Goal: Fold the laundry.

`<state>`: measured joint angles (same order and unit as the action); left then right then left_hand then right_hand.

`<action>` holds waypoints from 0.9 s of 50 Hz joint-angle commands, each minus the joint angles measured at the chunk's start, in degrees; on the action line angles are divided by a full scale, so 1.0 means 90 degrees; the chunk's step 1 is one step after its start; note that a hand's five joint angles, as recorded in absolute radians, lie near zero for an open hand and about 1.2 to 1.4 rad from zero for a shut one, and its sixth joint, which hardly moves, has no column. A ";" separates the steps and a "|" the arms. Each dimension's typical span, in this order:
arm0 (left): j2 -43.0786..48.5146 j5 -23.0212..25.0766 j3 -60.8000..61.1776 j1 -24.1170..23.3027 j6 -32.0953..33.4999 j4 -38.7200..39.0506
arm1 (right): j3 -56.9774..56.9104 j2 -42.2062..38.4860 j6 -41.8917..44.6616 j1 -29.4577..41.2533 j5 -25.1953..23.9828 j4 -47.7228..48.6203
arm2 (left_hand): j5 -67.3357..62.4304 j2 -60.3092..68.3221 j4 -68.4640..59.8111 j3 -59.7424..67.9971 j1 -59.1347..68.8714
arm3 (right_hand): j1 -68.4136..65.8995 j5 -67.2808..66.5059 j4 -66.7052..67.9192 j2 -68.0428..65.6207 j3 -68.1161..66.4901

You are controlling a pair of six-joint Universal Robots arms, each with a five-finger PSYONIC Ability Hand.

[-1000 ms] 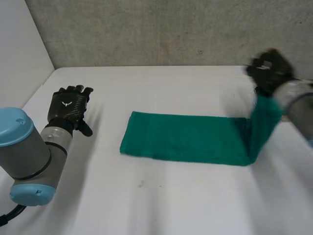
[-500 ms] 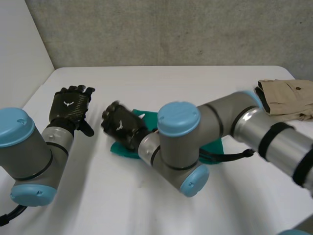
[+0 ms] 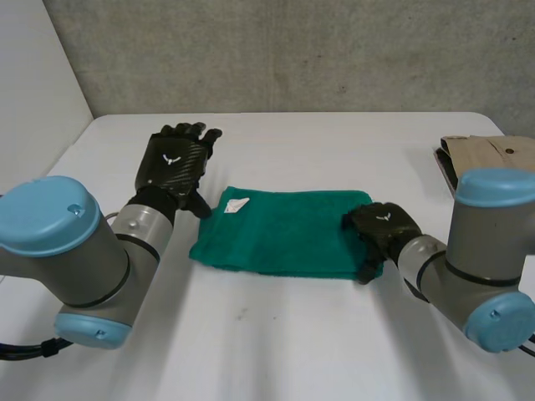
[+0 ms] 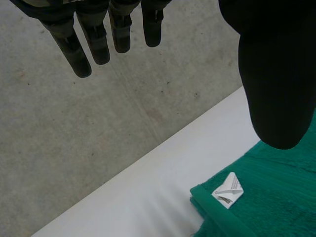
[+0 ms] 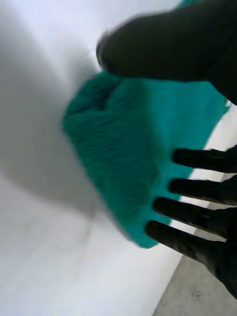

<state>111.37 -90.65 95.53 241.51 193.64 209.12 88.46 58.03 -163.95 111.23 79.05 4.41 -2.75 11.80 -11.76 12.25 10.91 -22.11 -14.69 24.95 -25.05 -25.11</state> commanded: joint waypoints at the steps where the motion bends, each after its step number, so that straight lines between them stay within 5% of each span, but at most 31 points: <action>1: 0.0067 -0.0006 0.0069 -0.0076 -0.0002 -0.0003 | 0.0162 -0.0179 0.0365 -0.0288 0.0025 0.0467 | 0.0188 -0.0083 0.0079 -0.0133 0.0016 | -0.6433 -0.6146 0.6117 -0.6106 -0.6098; 17: -0.0362 -0.0016 0.0089 0.0041 -0.0002 -0.0023 | -0.0111 0.0661 0.2443 -0.0396 0.0444 0.0389 | 0.0244 -0.0139 0.0135 -0.0189 -0.0040 | -0.6433 -0.6146 0.6117 -0.6106 -0.6098; 21: -0.0479 -0.0035 0.0021 0.0148 -0.0041 -0.0033 | -0.0648 0.0632 0.3196 0.0110 0.0494 0.0389 | 0.0263 -0.0158 0.0154 -0.0208 -0.0059 | -0.6433 -0.6146 0.6117 -0.6106 -0.6098; 26: -0.0519 -0.0055 -0.0155 0.0343 -0.0061 -0.0140 | -0.1663 -0.0021 0.3587 0.1760 0.0026 0.0457 | 0.0225 -0.0120 0.0116 -0.0171 -0.0022 | -0.6433 -0.6146 0.6117 -0.6106 -0.6098; 30: -0.0519 -0.0064 -0.0311 0.0383 -0.0061 -0.0316 | -0.2133 -0.0666 0.3568 0.2357 -0.0579 0.0369 | 0.0225 -0.0120 0.0116 -0.0171 -0.0022 | -0.6433 -0.6146 0.6117 -0.6106 -0.6098; 35: -0.0450 -0.0064 -0.0409 0.0363 -0.0090 -0.0550 | -0.2221 -0.1175 0.3549 0.2651 -0.0698 0.0242 | 0.0225 -0.0120 0.0116 -0.0171 -0.0022 | -0.6433 -0.6146 0.6117 -0.6106 -0.6098; 36: -0.0440 -0.0074 -0.0409 0.0363 -0.0090 -0.0560 | -0.2221 -0.1165 0.3520 0.2651 -0.0669 0.0213 | 0.0225 -0.0120 0.0116 -0.0171 -0.0022 | -0.5755 -0.5468 0.5439 -0.5428 -0.5420; 37: -0.0431 -0.0065 -0.0419 0.0353 -0.0090 -0.0560 | -0.2202 -0.1126 0.3394 0.2642 -0.0562 0.0184 | 0.0207 -0.0102 0.0098 -0.0152 -0.0003 | -0.1696 -0.1409 0.1380 -0.1369 -0.1361; 39: -0.0402 -0.0064 -0.0458 0.0324 -0.0100 -0.0570 | -0.2202 -0.1077 0.3053 0.2612 -0.0406 0.0183 | 0.0207 -0.0102 0.0098 -0.0152 -0.0003 | 0.1345 0.1632 -0.1661 0.1672 0.1679; 45: -0.0050 -0.0045 -0.0838 0.0159 -0.0363 -0.0648 | -0.2250 -0.0434 -0.0099 0.1843 0.0132 0.0125 | 0.0151 -0.0046 0.0042 -0.0096 0.0053 | 0.1345 0.1632 -0.1661 0.1672 0.1679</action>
<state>108.03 -91.24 91.06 244.45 192.51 203.95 68.19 48.48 -139.97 135.00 75.50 6.38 -2.75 11.80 -11.76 12.25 10.91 -13.11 -8.23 18.08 -17.06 -17.51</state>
